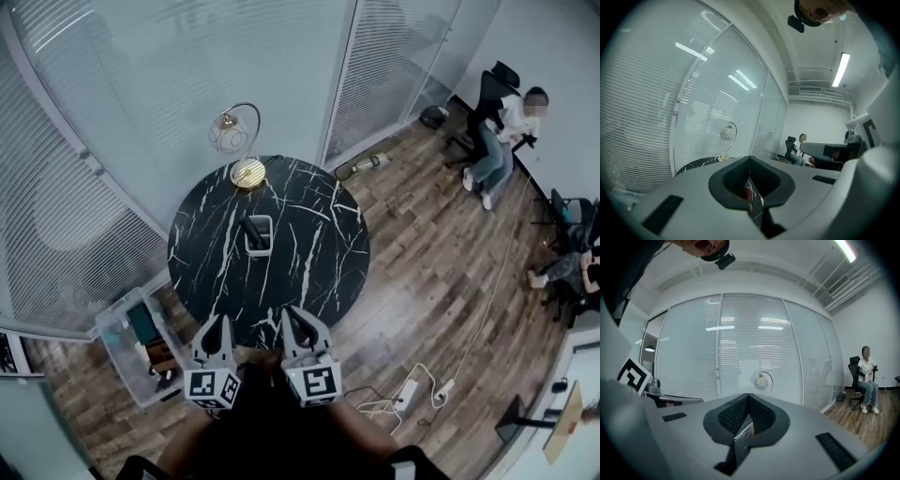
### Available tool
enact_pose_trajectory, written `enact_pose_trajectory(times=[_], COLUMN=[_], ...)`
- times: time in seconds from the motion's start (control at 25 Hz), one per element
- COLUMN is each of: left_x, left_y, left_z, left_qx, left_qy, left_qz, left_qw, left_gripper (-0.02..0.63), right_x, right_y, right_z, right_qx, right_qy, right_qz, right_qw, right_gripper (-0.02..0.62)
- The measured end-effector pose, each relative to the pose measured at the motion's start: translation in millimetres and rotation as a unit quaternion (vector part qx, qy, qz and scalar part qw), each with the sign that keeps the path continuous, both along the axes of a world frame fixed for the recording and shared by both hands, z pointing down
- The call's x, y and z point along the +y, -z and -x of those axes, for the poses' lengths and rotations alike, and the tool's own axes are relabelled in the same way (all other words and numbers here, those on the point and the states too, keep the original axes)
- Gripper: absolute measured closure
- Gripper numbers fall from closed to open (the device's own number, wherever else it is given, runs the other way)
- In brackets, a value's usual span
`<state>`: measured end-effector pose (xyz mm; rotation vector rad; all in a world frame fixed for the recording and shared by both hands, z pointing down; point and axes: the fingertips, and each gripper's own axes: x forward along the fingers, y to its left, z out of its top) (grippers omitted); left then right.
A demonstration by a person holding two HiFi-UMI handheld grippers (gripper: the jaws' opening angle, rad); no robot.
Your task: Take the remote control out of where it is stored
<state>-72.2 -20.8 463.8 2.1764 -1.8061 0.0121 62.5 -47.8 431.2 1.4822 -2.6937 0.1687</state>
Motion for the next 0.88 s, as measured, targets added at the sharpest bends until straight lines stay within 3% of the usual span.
enact_pose_trajectory(times=[0.32, 0.6, 0.88], left_x=[-39, -77, -123], left_y=[-12, -42, -74], left_z=[10, 26, 34], left_qx=[0.004, 0.020, 0.012], left_qy=[0.010, 0.009, 0.020], left_qz=[0.018, 0.058, 0.074], left_qw=[0.9998, 0.9981, 0.9970], left_gripper=[0.597, 0.597, 0.595], right_x=[-32, -54, -74], right_y=[-8, -18, -36], right_z=[-1, 7, 11], right_qx=[-0.002, 0.001, 0.002], right_qy=[-0.011, -0.031, -0.034], right_qz=[0.016, 0.020, 0.044], right_qw=[1.000, 0.999, 0.998], right_gripper=[0.594, 0.594, 0.594])
